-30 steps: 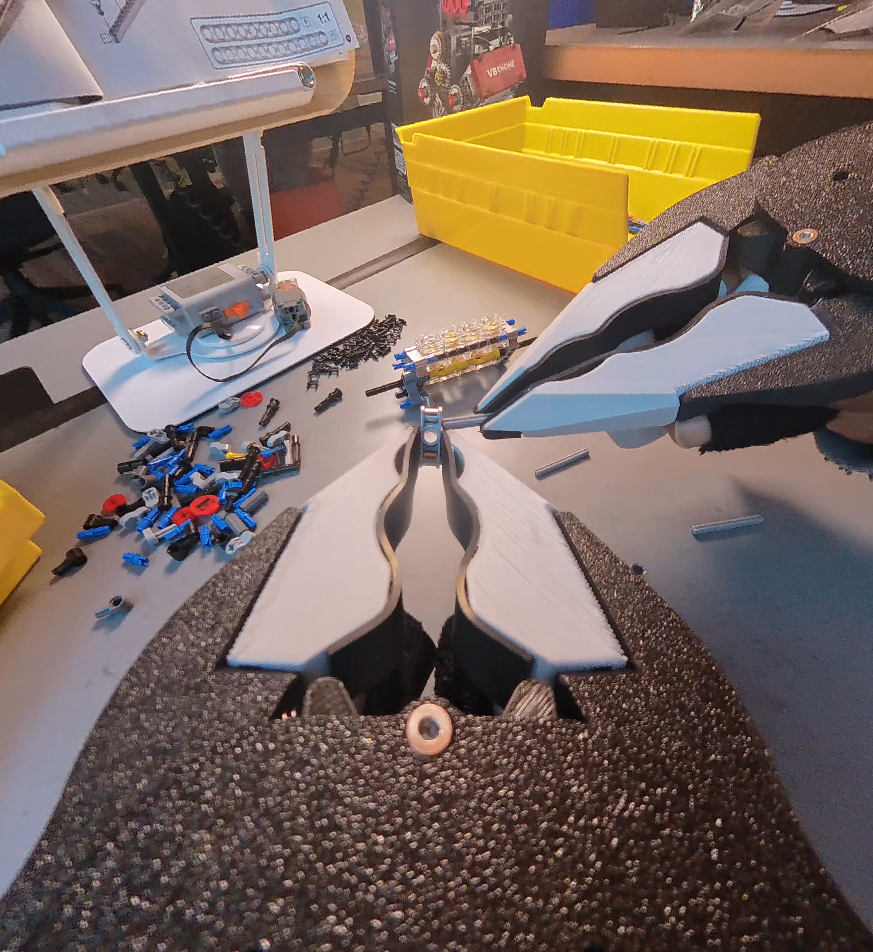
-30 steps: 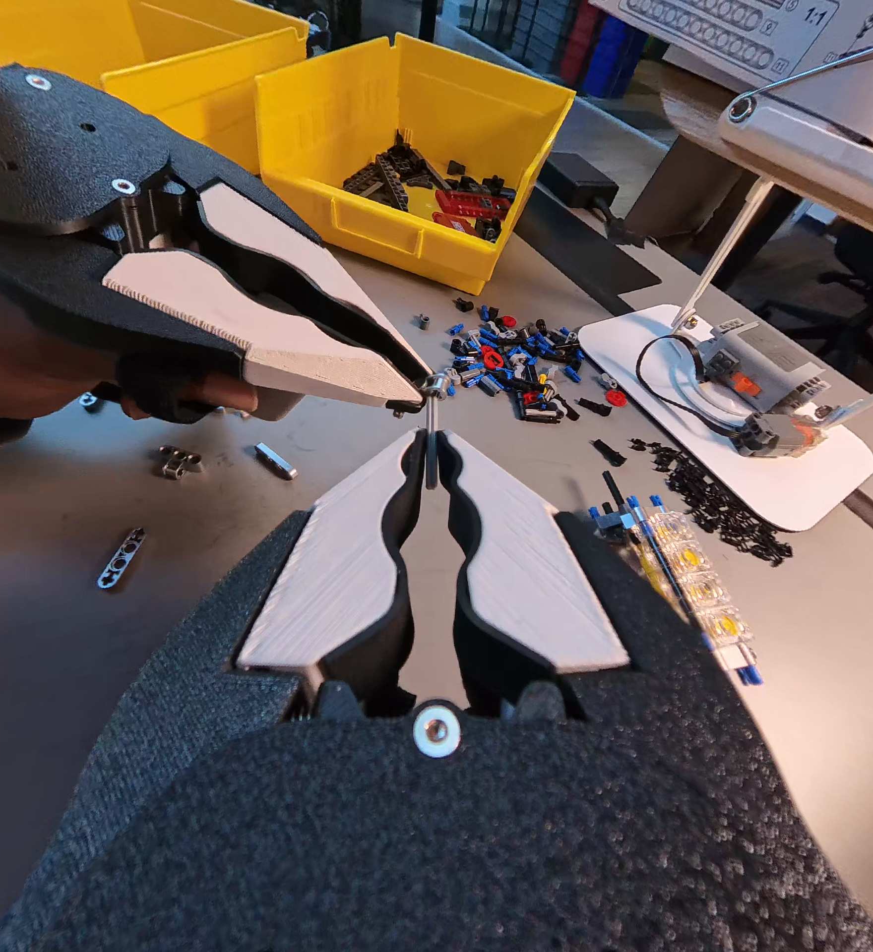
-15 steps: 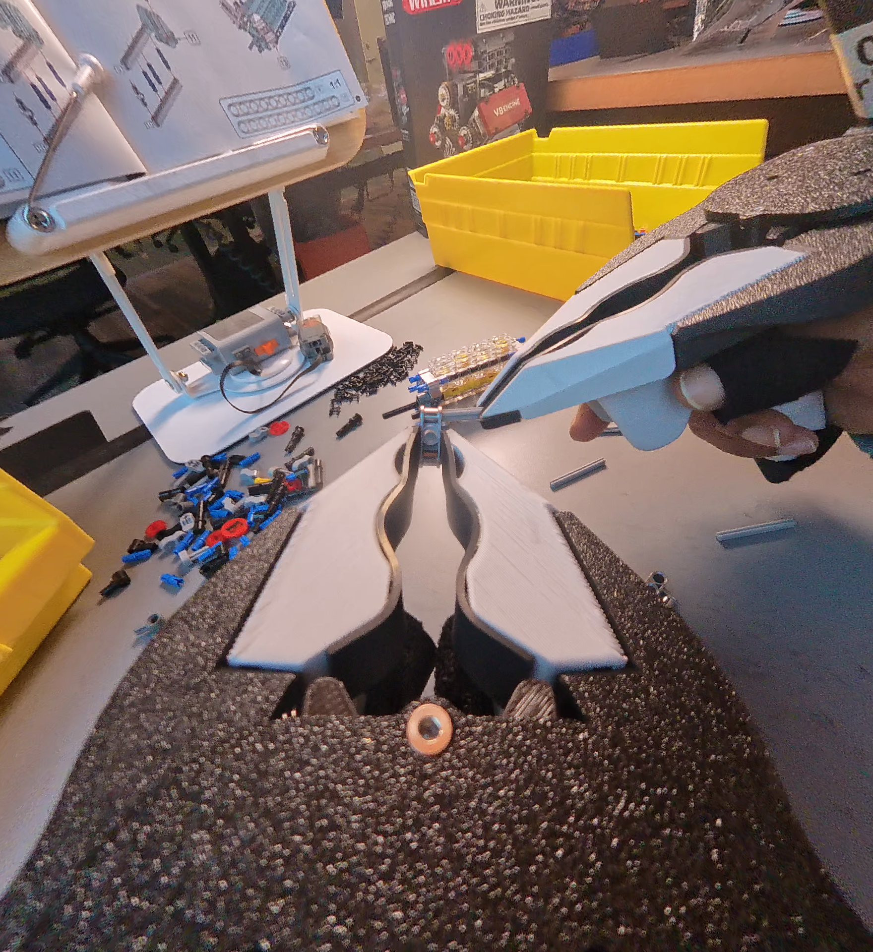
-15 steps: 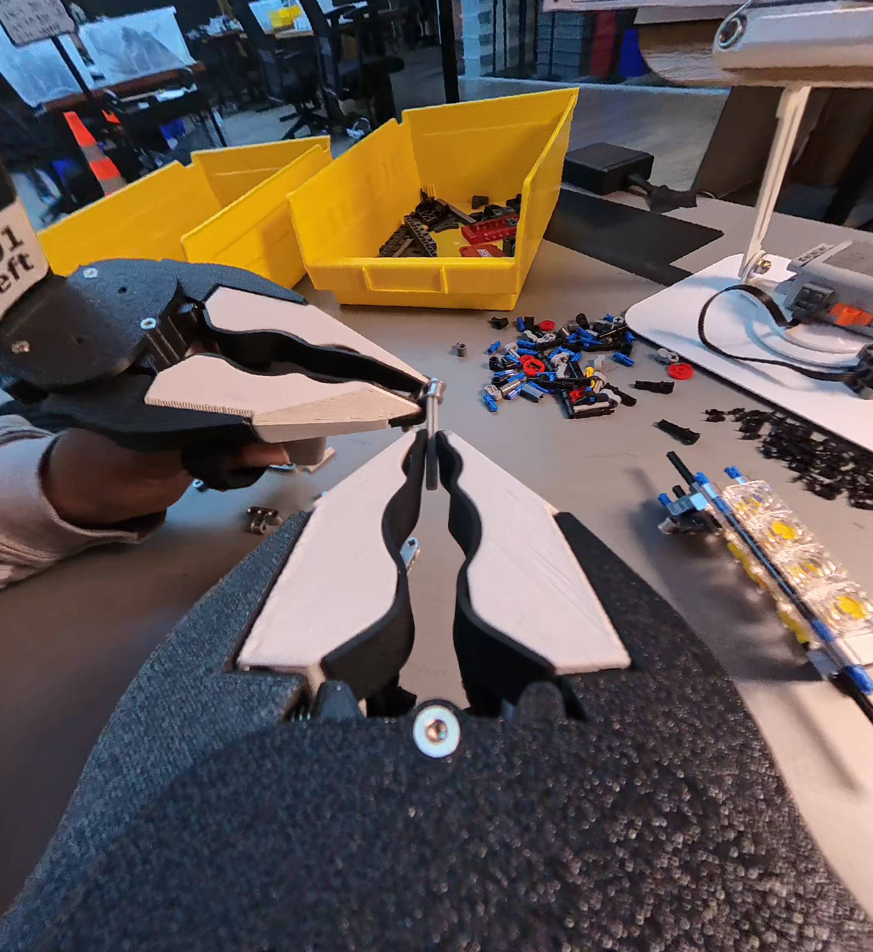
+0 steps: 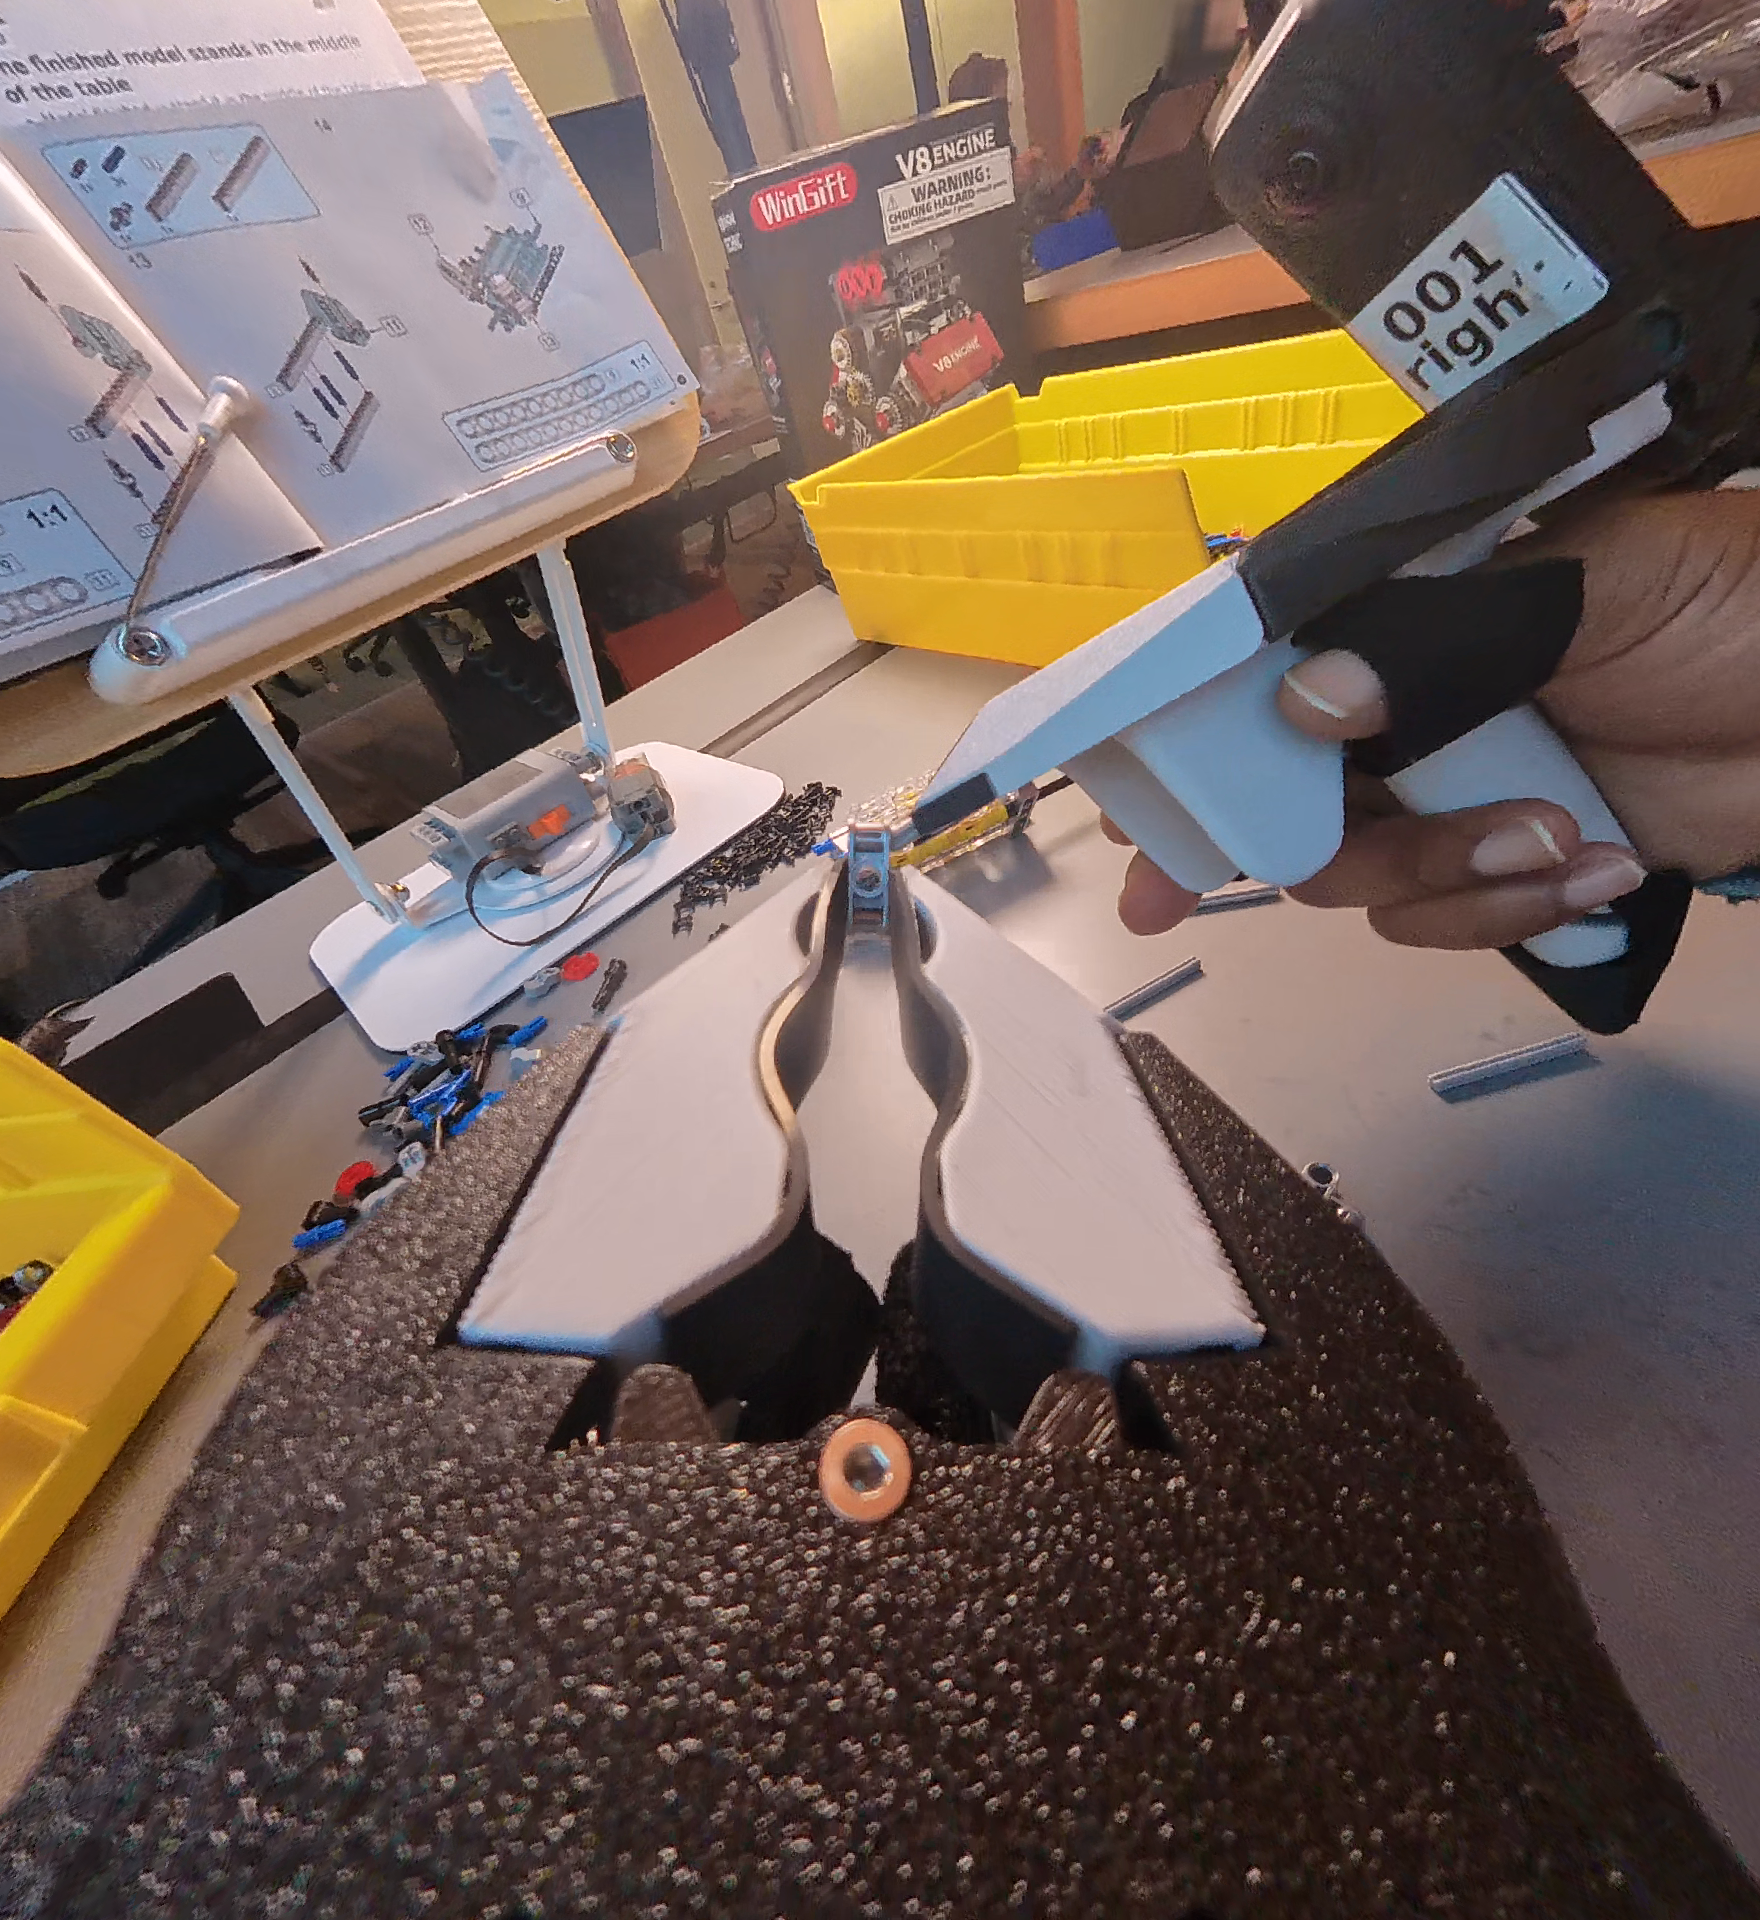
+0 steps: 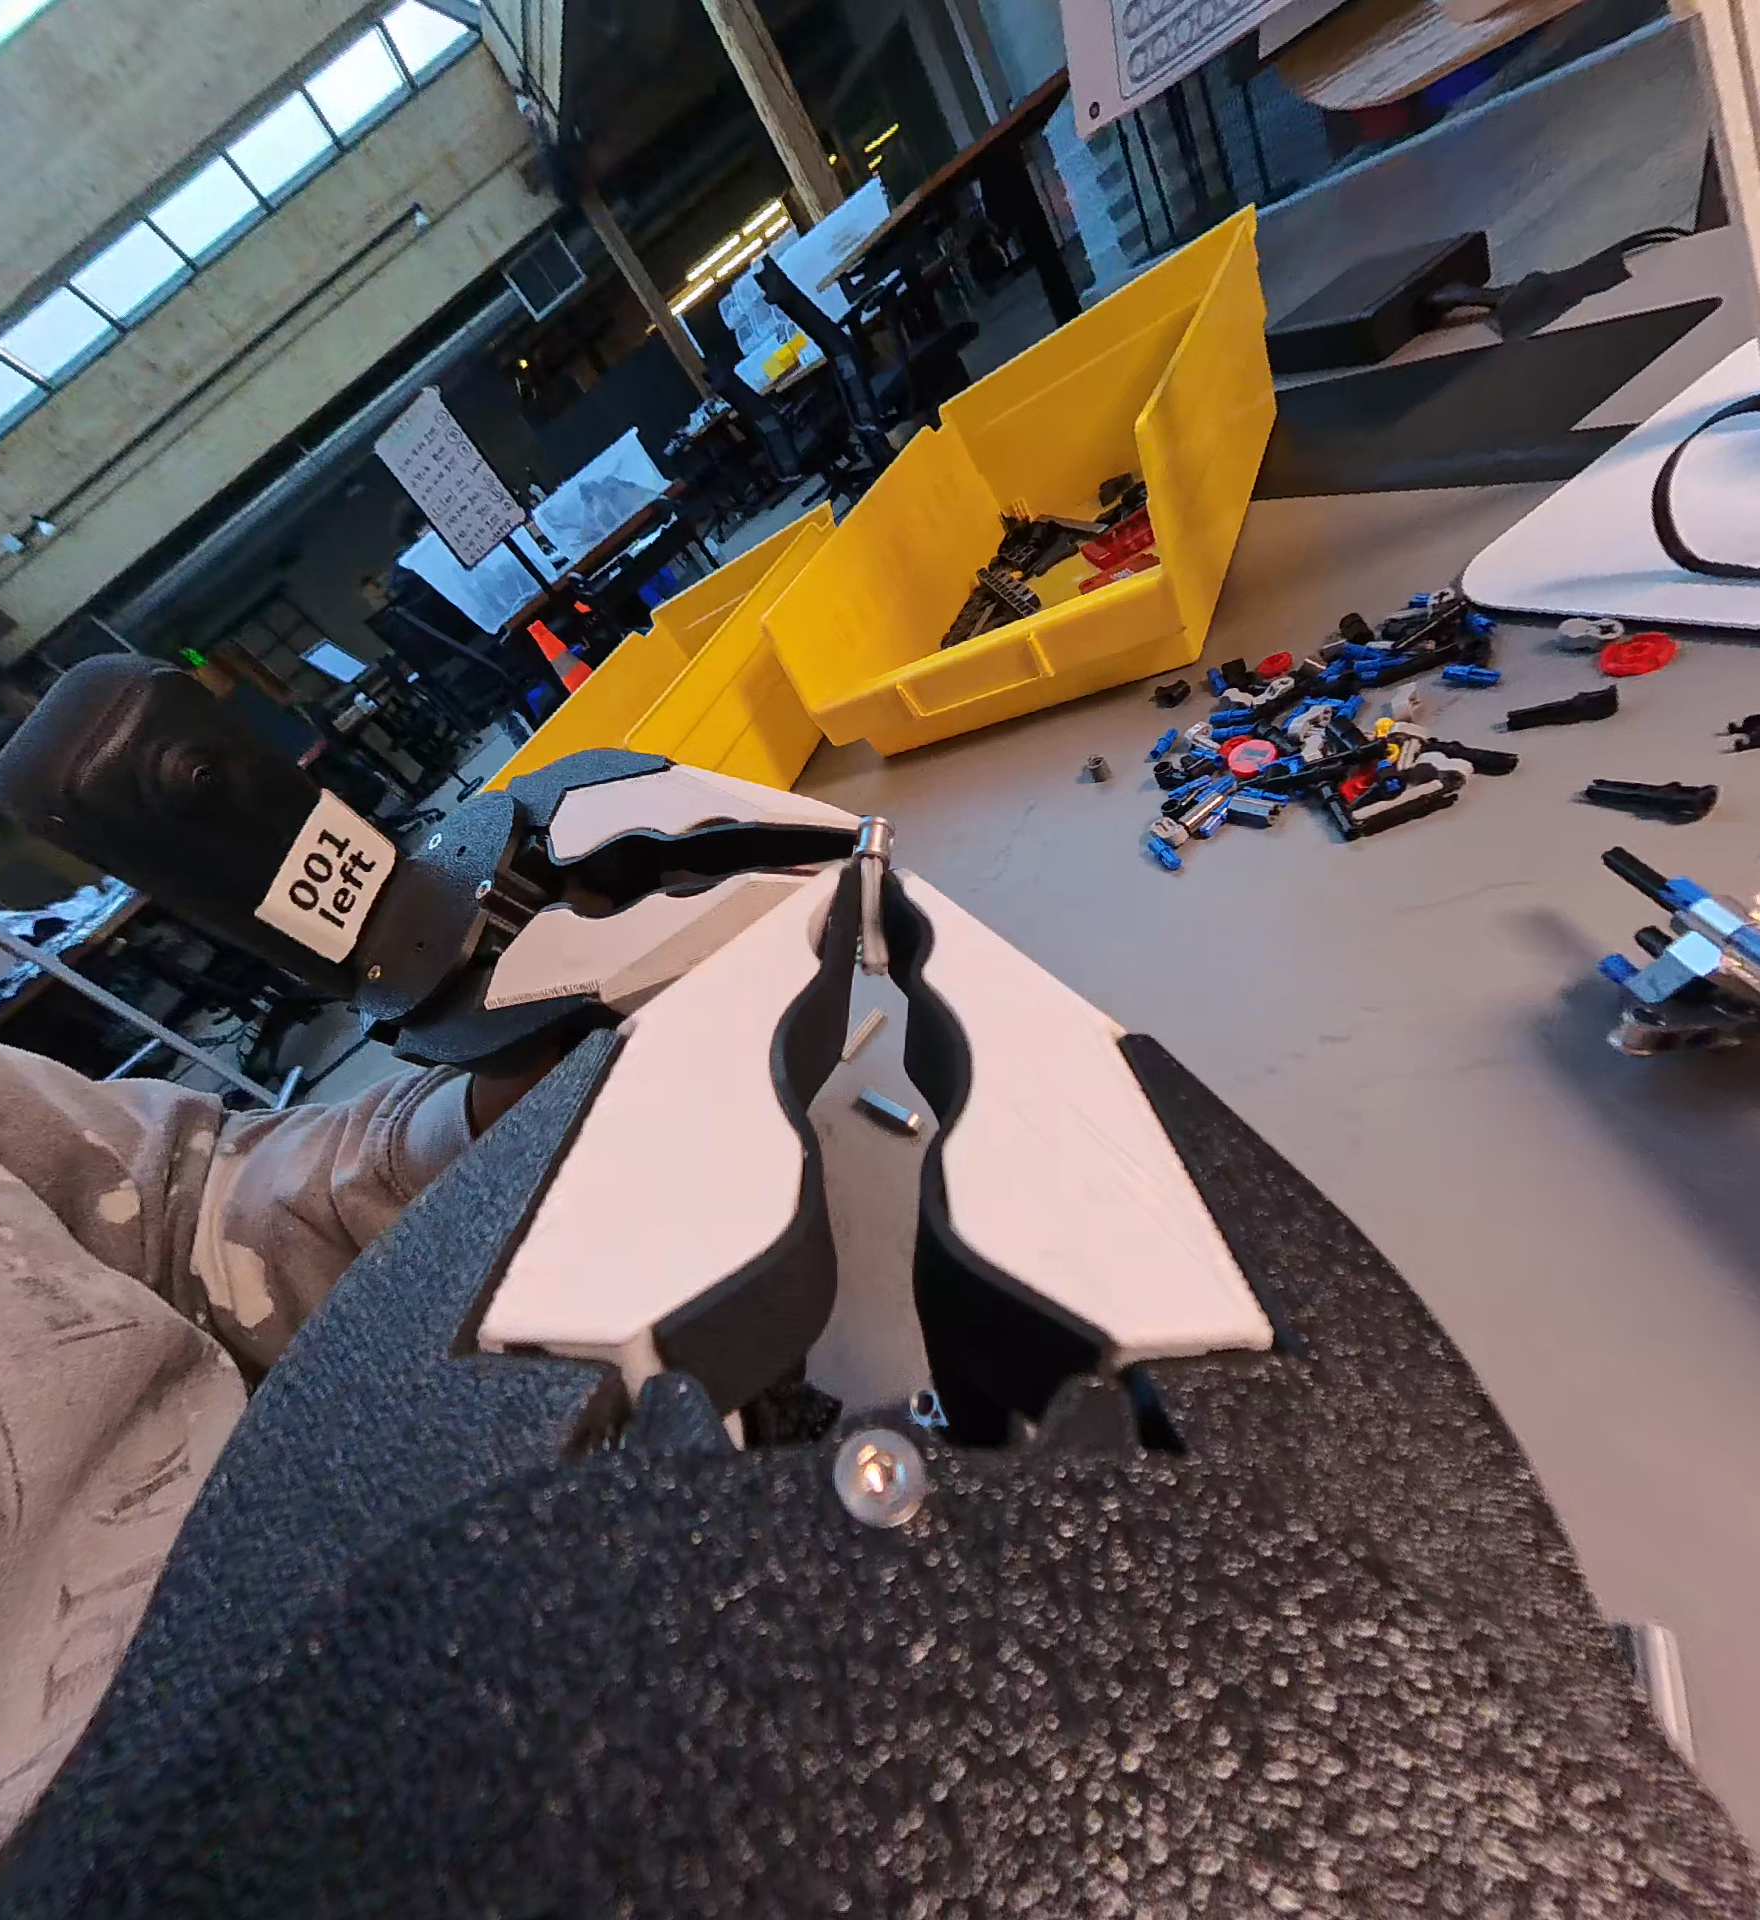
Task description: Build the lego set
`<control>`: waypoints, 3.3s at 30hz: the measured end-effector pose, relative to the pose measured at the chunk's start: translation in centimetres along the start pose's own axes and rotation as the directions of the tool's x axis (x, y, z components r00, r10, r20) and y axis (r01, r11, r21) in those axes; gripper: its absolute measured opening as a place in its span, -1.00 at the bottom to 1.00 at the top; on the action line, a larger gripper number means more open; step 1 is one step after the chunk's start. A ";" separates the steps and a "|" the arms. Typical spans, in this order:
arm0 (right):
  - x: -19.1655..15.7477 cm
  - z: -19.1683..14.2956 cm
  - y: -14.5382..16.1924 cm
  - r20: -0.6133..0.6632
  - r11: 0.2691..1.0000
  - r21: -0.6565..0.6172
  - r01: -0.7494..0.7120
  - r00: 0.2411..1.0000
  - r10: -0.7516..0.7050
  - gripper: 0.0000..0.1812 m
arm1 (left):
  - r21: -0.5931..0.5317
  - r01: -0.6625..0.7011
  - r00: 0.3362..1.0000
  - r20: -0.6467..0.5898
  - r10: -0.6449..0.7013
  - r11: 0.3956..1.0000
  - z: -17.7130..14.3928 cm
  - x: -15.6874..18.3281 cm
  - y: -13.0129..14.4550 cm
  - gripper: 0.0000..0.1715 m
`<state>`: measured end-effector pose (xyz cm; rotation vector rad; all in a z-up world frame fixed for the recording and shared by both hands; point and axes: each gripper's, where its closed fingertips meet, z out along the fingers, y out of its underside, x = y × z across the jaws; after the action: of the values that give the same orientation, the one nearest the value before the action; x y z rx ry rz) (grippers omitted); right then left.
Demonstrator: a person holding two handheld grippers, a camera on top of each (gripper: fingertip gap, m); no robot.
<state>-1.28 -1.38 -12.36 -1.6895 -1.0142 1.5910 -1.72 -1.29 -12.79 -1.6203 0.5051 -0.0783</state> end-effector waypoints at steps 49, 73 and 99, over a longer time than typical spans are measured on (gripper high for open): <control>-2.4 -0.8 -3.3 -0.175 0.900 0.189 0.394 0.915 -0.364 -0.98 | 0.145 0.081 0.993 0.078 -0.093 0.986 -0.5 -0.8 -3.6 -0.94; 3.1 -0.1 6.4 -0.013 0.731 -0.473 0.491 0.826 -0.563 -0.98 | -0.208 0.144 0.989 0.007 -0.145 0.967 -0.4 -1.4 3.7 -0.93; 6.7 -4.8 9.9 -0.018 0.590 -0.691 0.418 0.806 -0.592 -0.94 | -0.594 0.008 0.899 -0.347 -0.266 0.804 -3.2 6.2 10.2 -0.92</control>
<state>4.67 -0.57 -23.75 -1.7124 -1.8762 0.6250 -0.02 -6.78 -23.68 -2.2680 0.7902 -0.4276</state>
